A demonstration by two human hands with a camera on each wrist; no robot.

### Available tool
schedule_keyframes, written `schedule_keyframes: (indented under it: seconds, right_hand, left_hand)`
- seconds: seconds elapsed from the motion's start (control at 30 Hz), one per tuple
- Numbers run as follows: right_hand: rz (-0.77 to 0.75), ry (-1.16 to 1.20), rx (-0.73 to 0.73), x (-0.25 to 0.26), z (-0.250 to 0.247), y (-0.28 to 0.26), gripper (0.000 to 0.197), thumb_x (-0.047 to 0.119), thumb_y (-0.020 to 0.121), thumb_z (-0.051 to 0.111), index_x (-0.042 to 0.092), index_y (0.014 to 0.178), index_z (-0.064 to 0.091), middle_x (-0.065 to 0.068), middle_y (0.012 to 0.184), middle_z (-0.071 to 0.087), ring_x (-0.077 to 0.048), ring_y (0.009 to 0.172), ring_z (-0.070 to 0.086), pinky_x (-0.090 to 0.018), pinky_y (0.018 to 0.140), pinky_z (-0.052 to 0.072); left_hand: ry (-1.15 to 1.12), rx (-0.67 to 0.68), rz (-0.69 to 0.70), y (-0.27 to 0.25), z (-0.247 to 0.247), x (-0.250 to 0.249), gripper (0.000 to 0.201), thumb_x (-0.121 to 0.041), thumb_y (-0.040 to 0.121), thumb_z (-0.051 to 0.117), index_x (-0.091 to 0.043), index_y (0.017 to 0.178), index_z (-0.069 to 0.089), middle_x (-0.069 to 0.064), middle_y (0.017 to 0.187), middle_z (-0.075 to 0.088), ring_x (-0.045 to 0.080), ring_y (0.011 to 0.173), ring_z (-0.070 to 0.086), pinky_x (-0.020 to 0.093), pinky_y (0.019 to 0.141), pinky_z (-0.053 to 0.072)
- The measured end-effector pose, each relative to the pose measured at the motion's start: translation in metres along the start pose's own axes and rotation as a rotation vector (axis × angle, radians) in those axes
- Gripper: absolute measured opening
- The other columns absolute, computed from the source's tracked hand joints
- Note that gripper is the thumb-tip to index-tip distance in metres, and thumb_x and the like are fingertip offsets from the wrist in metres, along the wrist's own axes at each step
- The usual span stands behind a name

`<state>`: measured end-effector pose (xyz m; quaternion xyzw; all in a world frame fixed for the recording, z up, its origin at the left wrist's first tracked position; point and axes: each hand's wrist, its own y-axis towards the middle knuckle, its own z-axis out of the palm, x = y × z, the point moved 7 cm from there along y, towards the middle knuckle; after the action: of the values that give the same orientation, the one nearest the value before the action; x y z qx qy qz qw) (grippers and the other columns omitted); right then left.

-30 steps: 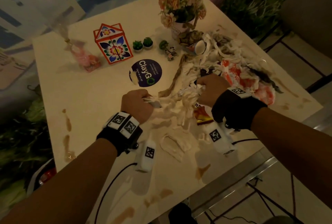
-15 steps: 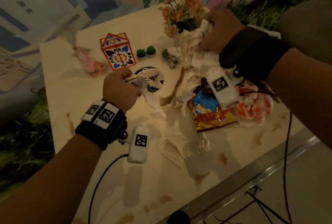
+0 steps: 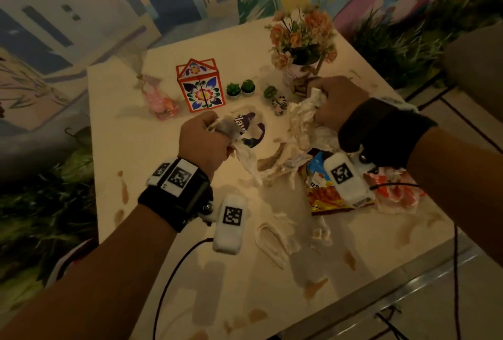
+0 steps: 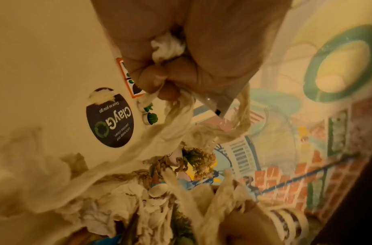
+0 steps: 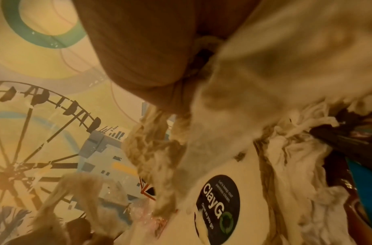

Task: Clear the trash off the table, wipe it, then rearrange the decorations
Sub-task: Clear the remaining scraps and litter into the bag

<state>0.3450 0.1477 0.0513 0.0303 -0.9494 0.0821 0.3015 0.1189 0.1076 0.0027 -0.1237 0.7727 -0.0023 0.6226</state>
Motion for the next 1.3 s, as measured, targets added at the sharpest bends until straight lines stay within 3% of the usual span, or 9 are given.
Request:
schedule_keyframes:
  seconds: [0.13, 0.23, 0.43, 0.53, 0.7, 0.8, 1.03, 1.2, 1.3]
  right_hand:
    - [-0.035, 0.046, -0.012, 0.004, 0.007, -0.007, 0.022, -0.004, 0.079, 0.059, 0.016, 0.086, 0.056, 0.002, 0.089, 0.05, -0.011, 0.092, 0.043, -0.013, 0.071, 0.026]
    - [0.051, 0.073, -0.001, -0.002, 0.016, -0.002, 0.031, -0.008, 0.078, 0.057, 0.023, 0.072, 0.058, 0.009, 0.08, 0.052, -0.012, 0.091, 0.046, -0.016, 0.073, 0.029]
    - [0.197, 0.137, -0.029, 0.014, 0.038, 0.0, 0.025, -0.009, 0.084, 0.046, -0.012, 0.102, 0.062, -0.023, 0.097, 0.061, -0.039, 0.102, 0.056, -0.033, 0.075, 0.039]
    - [0.224, 0.19, -0.053, 0.034, 0.048, -0.005, 0.022, -0.006, 0.087, 0.044, -0.009, 0.102, 0.06, -0.015, 0.088, 0.057, -0.028, 0.086, 0.057, -0.03, 0.074, 0.038]
    - [0.13, 0.237, -0.045, 0.111, 0.084, -0.028, 0.034, -0.009, 0.088, 0.042, 0.013, 0.063, 0.052, -0.002, 0.066, 0.05, -0.016, 0.064, 0.046, -0.024, 0.073, 0.032]
    - [0.051, 0.267, -0.02, 0.171, 0.126, -0.044, 0.027, -0.012, 0.083, 0.043, 0.003, 0.074, 0.063, -0.017, 0.076, 0.059, -0.026, 0.078, 0.056, -0.021, 0.07, 0.034]
    - [0.034, 0.295, 0.234, 0.284, 0.288, -0.081, 0.048, -0.018, 0.074, 0.04, 0.02, 0.045, 0.035, 0.009, 0.037, 0.033, 0.0, 0.04, 0.03, -0.015, 0.043, 0.026]
    - [0.138, 0.294, 0.331, 0.313, 0.395, -0.099, 0.041, -0.006, 0.084, 0.05, 0.018, 0.052, 0.04, 0.0, 0.056, 0.039, -0.012, 0.056, 0.038, -0.016, 0.045, 0.032]
    - [0.243, 0.26, 0.44, 0.314, 0.454, -0.102, 0.017, 0.003, 0.089, 0.05, 0.008, 0.1, 0.062, -0.012, 0.102, 0.062, -0.018, 0.087, 0.058, -0.001, 0.049, 0.04]
  left_hand:
    - [-0.277, -0.019, -0.135, 0.0, -0.006, 0.004, 0.04, 0.025, 0.07, 0.031, -0.009, 0.063, 0.05, 0.007, 0.052, 0.052, 0.019, 0.049, 0.039, 0.023, 0.045, 0.027]
    - [-0.306, -0.011, -0.17, 0.0, -0.016, 0.007, 0.042, 0.026, 0.067, 0.027, -0.01, 0.067, 0.048, 0.007, 0.053, 0.047, 0.02, 0.052, 0.038, 0.022, 0.043, 0.024]
    - [-0.275, 0.034, -0.111, -0.009, -0.052, 0.01, 0.044, 0.025, 0.068, 0.029, -0.009, 0.052, 0.052, 0.008, 0.051, 0.045, 0.02, 0.05, 0.037, 0.023, 0.045, 0.025]
    - [-0.272, 0.027, -0.091, -0.01, -0.084, 0.014, 0.04, 0.024, 0.058, 0.027, -0.007, 0.049, 0.051, 0.007, 0.048, 0.047, 0.021, 0.049, 0.039, 0.023, 0.045, 0.024]
    - [-0.274, 0.055, 0.018, -0.006, -0.167, 0.03, 0.032, 0.009, 0.047, 0.036, -0.017, 0.041, 0.055, 0.003, 0.047, 0.048, 0.021, 0.051, 0.04, 0.026, 0.048, 0.025]
    - [-0.211, 0.055, 0.042, -0.007, -0.23, 0.053, 0.019, 0.01, 0.058, 0.04, -0.003, 0.051, 0.053, 0.009, 0.051, 0.047, 0.022, 0.05, 0.039, 0.03, 0.049, 0.029]
    - [0.15, -0.015, -0.033, -0.016, -0.367, 0.147, 0.029, 0.016, 0.08, 0.041, 0.0, 0.057, 0.05, 0.007, 0.057, 0.051, 0.017, 0.054, 0.047, 0.027, 0.058, 0.039]
    - [0.469, 0.025, -0.123, -0.023, -0.42, 0.22, 0.03, 0.005, 0.08, 0.051, -0.015, 0.059, 0.057, 0.005, 0.068, 0.06, 0.016, 0.064, 0.052, 0.027, 0.06, 0.04]
    - [0.489, 0.014, -0.246, -0.032, -0.434, 0.263, 0.015, -0.003, 0.086, 0.052, -0.003, 0.074, 0.062, 0.01, 0.07, 0.053, 0.018, 0.062, 0.046, 0.028, 0.055, 0.033]
